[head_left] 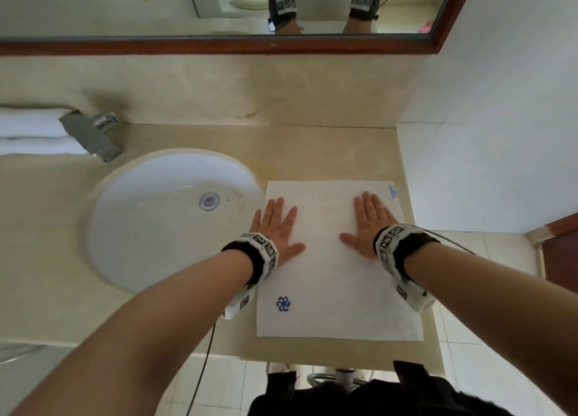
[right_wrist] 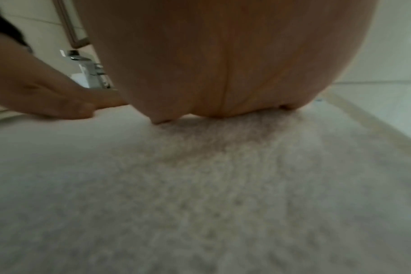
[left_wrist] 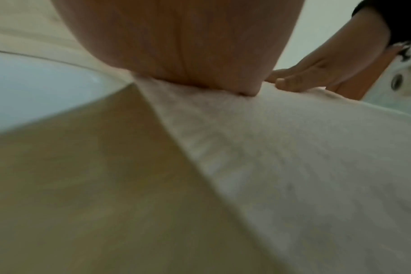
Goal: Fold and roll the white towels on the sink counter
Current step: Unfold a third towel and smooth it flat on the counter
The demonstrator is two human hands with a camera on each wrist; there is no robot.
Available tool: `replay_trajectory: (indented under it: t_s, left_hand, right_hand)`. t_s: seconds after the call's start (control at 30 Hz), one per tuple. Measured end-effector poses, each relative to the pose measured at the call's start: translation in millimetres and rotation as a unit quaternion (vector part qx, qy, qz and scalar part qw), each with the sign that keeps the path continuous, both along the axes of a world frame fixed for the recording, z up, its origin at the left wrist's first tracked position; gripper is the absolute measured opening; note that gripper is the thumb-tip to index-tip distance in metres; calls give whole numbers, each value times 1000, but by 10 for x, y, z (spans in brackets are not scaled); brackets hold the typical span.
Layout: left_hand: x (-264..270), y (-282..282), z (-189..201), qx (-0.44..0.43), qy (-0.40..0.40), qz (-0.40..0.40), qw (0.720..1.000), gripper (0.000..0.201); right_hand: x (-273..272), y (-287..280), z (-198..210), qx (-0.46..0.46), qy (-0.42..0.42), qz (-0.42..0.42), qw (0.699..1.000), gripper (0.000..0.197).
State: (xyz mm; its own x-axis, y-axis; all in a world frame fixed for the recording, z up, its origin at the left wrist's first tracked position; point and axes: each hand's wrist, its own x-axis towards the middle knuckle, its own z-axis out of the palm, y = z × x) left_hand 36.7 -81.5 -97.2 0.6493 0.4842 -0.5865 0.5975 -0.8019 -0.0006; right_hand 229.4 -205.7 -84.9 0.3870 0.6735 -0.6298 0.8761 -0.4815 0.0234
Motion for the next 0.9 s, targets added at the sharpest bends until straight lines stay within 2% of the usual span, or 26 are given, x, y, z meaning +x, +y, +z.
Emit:
replay_trajectory:
  t_s: [0.13,0.3,0.4,0.57,0.67,0.8,0.9]
  left_hand:
    - [-291,-96,18,8,11,-27,1000,83]
    - [-400,-473,76,-2,-47,-142,989,78]
    - [-498,-545,-30,-18,-41,-136,990,76]
    - [-695,-485,-53,13,-43,-107,993,74]
    - [-776,-617,-15,16,-74,-88,993,71]
    - [-887,-904,72,15,-191,-78,978,65]
    - [-991,-1078,144,-14,-212,-80,974,58]
  right_hand:
    - [-84,-119,60,2,-12,-2,1000,87]
    - [-482,-367,81,26,-5,67,997,85]
    - [-616,-542,7,16,6,56,998,85]
    - [-476,-872,4,3,-12,-19,1000,85]
    - [-473,-1142,35,5,-26,-43,999,84]
    - [-617,-1380,93,81,-30,3,996,89]
    - [-698,-1501,116,126,-19,52,990,93]
